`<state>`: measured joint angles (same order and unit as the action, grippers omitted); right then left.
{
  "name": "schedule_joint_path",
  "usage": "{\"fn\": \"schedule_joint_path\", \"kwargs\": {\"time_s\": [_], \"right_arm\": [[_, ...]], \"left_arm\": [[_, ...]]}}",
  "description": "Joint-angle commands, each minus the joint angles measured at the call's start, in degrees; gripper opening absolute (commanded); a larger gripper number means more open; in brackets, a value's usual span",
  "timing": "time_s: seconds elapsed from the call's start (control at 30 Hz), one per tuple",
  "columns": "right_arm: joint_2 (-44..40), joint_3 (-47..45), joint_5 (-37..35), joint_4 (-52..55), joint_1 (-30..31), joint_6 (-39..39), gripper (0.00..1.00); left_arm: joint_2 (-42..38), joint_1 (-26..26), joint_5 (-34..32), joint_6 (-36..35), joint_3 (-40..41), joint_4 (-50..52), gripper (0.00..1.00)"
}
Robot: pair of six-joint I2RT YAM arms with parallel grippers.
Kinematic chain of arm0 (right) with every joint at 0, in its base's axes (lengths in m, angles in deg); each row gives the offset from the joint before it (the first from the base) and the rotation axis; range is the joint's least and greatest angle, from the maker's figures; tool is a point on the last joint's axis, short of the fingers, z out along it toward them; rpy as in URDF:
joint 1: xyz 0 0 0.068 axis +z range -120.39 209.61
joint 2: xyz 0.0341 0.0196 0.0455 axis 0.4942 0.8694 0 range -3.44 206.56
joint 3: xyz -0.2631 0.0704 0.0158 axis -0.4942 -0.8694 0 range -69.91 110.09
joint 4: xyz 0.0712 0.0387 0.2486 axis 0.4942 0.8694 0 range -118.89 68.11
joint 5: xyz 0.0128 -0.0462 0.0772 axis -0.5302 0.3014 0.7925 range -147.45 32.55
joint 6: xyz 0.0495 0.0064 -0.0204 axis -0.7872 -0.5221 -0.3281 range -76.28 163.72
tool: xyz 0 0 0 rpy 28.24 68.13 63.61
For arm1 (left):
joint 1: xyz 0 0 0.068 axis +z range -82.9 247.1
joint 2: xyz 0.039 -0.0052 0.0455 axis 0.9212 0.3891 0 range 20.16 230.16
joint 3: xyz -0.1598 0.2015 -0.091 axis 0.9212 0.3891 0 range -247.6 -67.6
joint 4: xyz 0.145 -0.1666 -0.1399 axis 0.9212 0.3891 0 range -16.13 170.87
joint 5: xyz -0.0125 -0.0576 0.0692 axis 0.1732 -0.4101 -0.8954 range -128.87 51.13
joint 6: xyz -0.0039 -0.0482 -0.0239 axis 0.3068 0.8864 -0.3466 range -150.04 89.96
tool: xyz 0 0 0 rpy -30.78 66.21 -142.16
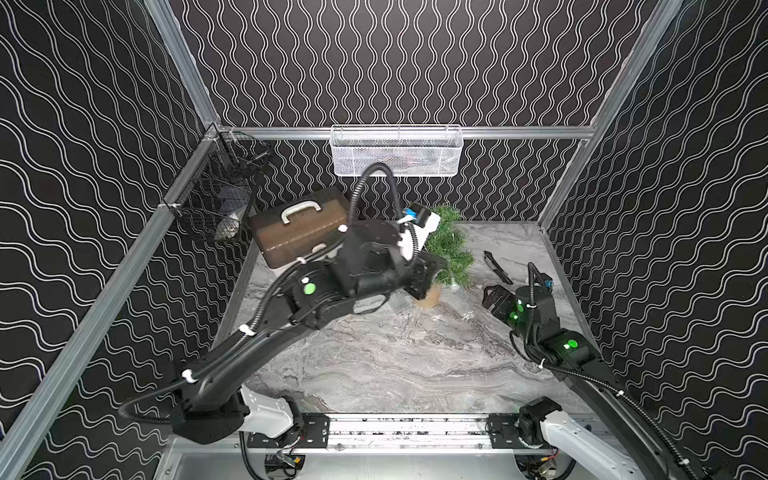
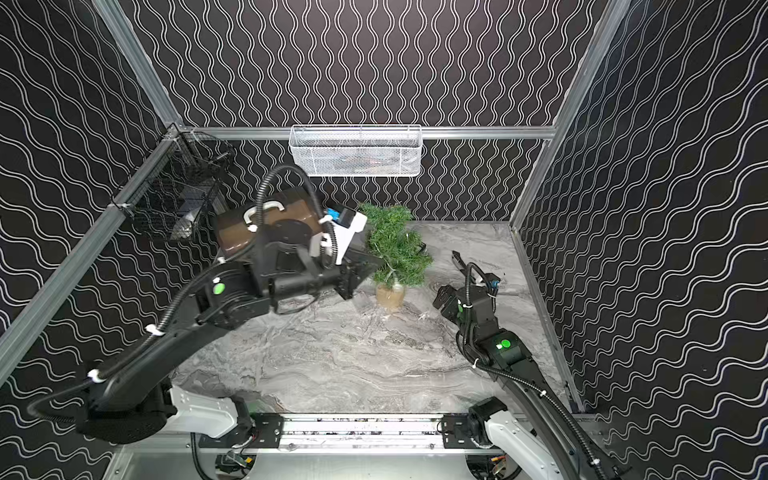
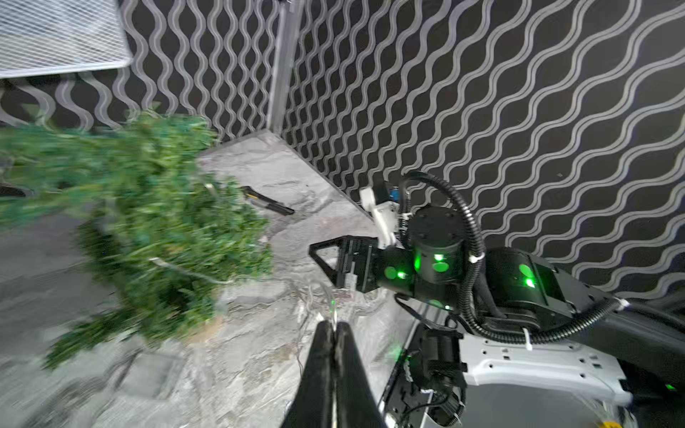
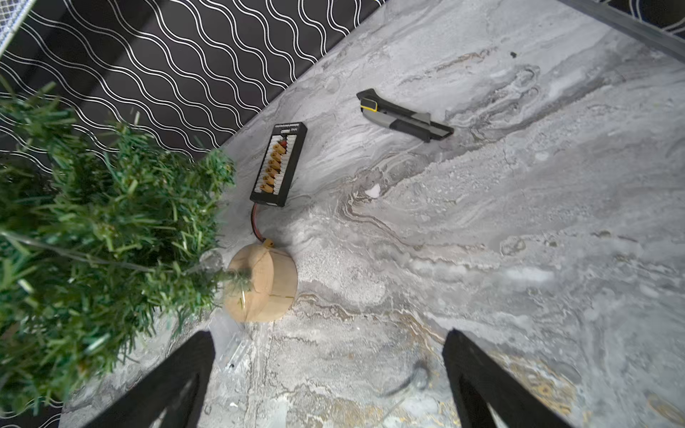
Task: Remove string lights from the small christmas tree
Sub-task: Remove the light string from the Christmas tree.
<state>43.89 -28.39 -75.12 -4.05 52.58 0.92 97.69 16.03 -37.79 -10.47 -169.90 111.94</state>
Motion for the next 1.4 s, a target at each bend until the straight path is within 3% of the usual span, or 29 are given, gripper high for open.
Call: {"fn": "schedule_joint_path", "kwargs": {"time_s": [0.0,0.27,0.53,0.73,0.9,1.1,1.37], "right_arm": [[1.5,1.4,1.0,-3.3,-0.1,0.7,0.98],[2.5,5.6,3.7,-3.9,-0.1,4.8,0.93],[7.8,16.2,21.8,-6.9,0.1,12.3,0.81],[15.4,27.3,30.6,-7.1,4.2,15.0,0.77],[24.4,39.6,29.3,-2.9,12.1,23.2,0.77],[34.4,53.4,27.2,-2.5,17.3,32.0,0.77],[49.6,68.7,25.4,-5.2,22.5,42.1,0.77]], "left_arm": [[-2.5,2.0,-2.9,-2.0,-1.1,5.8,0.00],[-5.5,7.7,-9.5,-5.5,-4.0,11.4,0.00],[-1.9,17.3,-10.2,-7.5,-12.3,15.5,0.00],[5.0,24.1,-6.0,-6.9,-20.5,16.2,0.00],[12.0,31.7,-0.2,-5.3,-29.0,17.8,0.00],[17.7,41.8,9.7,-1.4,-34.2,17.8,0.00],[17.5,46.3,16.5,2.9,-33.2,12.4,0.00]]}}
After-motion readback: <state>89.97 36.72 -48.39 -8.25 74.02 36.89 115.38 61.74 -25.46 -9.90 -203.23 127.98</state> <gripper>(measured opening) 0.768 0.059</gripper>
